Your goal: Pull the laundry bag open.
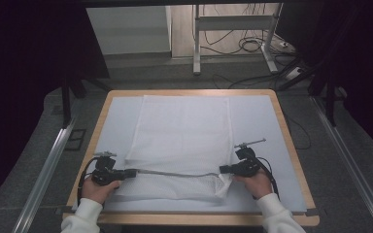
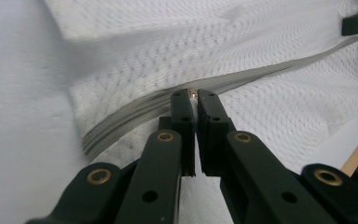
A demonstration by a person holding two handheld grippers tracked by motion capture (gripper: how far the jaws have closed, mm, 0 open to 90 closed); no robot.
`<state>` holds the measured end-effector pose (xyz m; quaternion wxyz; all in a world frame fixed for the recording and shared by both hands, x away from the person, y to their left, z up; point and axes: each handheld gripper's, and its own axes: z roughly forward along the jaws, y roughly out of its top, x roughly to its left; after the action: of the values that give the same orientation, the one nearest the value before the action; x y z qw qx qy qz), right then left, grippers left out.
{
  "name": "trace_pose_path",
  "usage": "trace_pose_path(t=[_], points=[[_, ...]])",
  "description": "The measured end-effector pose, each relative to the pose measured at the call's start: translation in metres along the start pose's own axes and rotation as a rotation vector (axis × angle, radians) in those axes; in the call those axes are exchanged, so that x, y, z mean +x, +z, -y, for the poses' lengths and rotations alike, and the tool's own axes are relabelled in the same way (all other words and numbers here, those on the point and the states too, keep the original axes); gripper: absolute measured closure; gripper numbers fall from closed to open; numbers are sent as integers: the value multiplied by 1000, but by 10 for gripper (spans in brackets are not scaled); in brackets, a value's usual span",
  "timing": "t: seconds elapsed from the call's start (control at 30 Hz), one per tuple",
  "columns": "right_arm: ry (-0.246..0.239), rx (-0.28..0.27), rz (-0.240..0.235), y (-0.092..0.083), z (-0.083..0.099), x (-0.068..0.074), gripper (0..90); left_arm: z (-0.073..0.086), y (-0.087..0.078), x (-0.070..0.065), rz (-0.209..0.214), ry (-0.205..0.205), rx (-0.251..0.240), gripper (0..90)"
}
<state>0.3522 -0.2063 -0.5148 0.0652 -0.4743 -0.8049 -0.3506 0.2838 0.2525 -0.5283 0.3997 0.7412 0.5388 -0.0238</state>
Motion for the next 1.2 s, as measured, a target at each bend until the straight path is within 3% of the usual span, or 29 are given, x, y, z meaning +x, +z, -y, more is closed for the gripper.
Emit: trace_pose_path(t=[0.6, 0.83, 1.2], points=[[-1, 2, -1, 0, 0, -1, 884, 8, -14, 14, -3, -43, -29, 871], [-4, 4, 7, 0, 0, -2, 884, 11, -22, 22, -37, -56, -43, 871], [-6, -1, 6, 0, 0, -3, 884, 15, -26, 31, -53, -73, -52, 869]])
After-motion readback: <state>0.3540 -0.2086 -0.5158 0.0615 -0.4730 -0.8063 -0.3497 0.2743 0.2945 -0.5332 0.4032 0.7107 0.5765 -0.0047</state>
